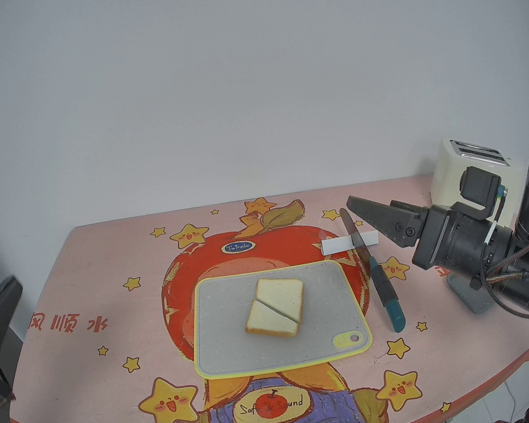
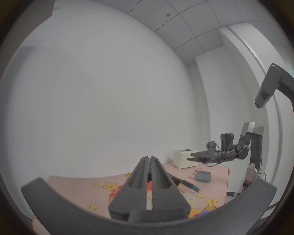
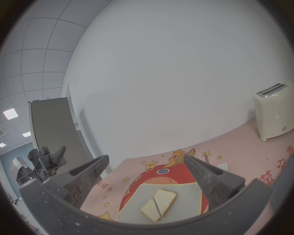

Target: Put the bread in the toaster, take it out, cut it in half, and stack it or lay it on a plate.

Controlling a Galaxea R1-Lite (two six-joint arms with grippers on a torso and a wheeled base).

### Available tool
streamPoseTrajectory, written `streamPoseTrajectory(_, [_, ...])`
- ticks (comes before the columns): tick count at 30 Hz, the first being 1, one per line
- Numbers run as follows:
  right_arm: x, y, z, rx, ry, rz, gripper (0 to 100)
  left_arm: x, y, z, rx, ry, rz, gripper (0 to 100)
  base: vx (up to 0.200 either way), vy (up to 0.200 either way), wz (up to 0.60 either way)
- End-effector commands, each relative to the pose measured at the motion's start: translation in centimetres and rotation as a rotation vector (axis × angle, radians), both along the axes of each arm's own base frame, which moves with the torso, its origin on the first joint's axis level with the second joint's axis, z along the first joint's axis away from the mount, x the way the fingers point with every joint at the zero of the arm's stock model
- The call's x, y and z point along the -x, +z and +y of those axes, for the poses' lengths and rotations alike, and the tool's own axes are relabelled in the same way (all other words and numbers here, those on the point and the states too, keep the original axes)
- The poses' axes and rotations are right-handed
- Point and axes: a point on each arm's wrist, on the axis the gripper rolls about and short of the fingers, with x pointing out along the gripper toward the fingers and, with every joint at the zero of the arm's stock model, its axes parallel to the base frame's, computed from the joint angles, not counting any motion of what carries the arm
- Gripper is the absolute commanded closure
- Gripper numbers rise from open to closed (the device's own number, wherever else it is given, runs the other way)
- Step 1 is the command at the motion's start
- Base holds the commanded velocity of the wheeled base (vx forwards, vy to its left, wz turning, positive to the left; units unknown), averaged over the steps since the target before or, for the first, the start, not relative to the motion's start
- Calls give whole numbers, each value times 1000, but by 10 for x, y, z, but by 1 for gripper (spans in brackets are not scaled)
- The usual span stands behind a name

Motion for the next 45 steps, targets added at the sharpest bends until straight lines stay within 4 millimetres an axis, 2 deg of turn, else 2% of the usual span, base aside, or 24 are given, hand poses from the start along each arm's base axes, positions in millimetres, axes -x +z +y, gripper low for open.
streamPoseTrajectory(1, [11,6,-12,50,15,12,0,101,-72,9,-9,265,12,0,0,0,0])
streamPoseTrajectory(3, [11,4,-13,71,15,8,0,92,-83,11,-12,304,53,0,0,0,0])
streamPoseTrajectory(5, [13,-2,-14,98,18,6,0,83,-102,13,-32,387,92,0,0,0,0])
streamPoseTrajectory(6, [13,-3,-15,115,21,0,0,76,-124,15,-79,449,162,0,0,0,0])
streamPoseTrajectory(7, [13,-4,-15,124,22,-5,0,72,-136,16,-115,497,200,0,0,0,0])
streamPoseTrajectory(9, [13,-5,-15,131,22,-5,0,74,-130,17,-110,502,171,0,0,0,0])
streamPoseTrajectory(12, [12,-7,-14,139,23,4,0,77,-132,18,-91,497,164,0,0,0,0])
streamPoseTrajectory(16, [8,-21,-8,182,25,39,0,77,-134,18,-83,520,155,0,0,0,0])
streamPoseTrajectory(21, [8,-22,-7,191,27,46,0,77,-135,18,-60,520,161,0,0,0,0])
streamPoseTrajectory(26, [9,-16,-7,181,28,28,0,76,-136,18,-58,524,153,0,0,0,0])
streamPoseTrajectory(31, [11,3,-5,168,64,9,0,76,-139,17,-96,447,158,0,0,0,0])
streamPoseTrajectory(37, [-1,25,4,211,68,70,0,75,-139,16,-128,409,145,0,0,0,0])
streamPoseTrajectory(42, [-8,18,16,279,73,124,0,75,-139,16,-125,413,144,0,0,0,0])
streamPoseTrajectory(45, [-22,8,29,336,72,184,0,75,-139,16,-125,413,144,0,0,0,0])
